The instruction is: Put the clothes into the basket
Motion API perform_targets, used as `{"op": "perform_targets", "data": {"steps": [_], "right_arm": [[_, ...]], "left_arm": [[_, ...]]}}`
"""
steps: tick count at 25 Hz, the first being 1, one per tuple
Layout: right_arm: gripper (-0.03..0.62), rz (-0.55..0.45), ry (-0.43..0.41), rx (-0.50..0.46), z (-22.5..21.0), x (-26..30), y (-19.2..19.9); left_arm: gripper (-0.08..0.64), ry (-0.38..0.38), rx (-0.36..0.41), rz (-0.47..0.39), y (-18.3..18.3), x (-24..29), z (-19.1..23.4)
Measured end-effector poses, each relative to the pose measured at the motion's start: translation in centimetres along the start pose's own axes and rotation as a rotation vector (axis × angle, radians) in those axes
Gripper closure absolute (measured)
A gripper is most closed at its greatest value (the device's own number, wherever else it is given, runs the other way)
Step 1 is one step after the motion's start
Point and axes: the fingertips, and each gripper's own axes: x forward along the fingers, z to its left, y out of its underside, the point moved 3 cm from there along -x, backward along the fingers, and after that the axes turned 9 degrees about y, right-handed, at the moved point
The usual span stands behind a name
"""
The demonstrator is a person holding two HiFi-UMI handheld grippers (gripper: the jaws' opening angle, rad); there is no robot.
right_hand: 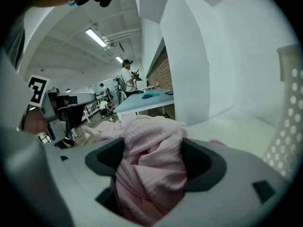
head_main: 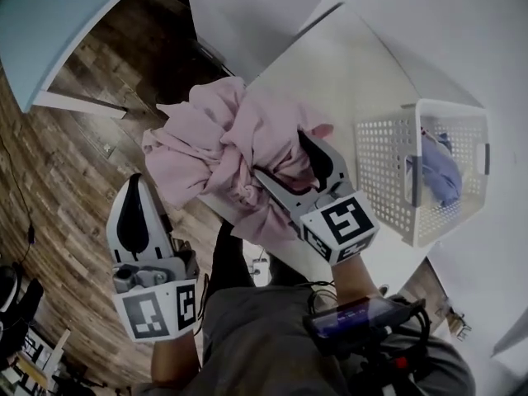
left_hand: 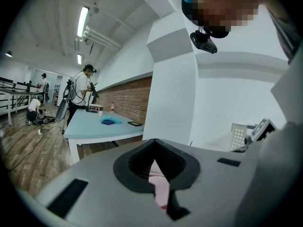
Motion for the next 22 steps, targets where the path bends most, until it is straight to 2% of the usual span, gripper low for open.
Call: {"op": "perform_targets", "data": {"steps": [4, 5, 7, 12, 15, 22], "right_arm": [[0.219, 0.04, -0.116, 0.074, 1.4, 2.2, 0.0], [0.255, 0.04, -0.151, 0.098, 1.8, 2.6, -0.1], [0.368, 0.018, -0.199, 0.116, 2.4, 2.8, -0.3], [0.495, -0.108, -0.2, 0.097, 3.0, 1.6, -1.5], [0.514, -0.168, -0.214, 0.124, 3.3, 0.6, -2.4], [0.518, -0.3, -0.202, 0.107, 4.2, -2.8, -5.2]], "left_arm": [[0.552, -0.007, -0.018, 0.017, 0.7, 0.9, 1.5], [0.552, -0.009, -0.021, 0.018, 0.7, 0.9, 1.7], [0.552, -0.012, -0.024, 0.017, 0.7, 0.8, 1.6], [0.552, -0.019, -0.023, 0.011, 0.7, 0.0, 1.0], [0.552, -0.023, -0.016, -0.005, 0.1, -0.6, 0.9], [0.552, -0.026, 0.0, -0.035, -1.4, -2.6, 0.2]]}}
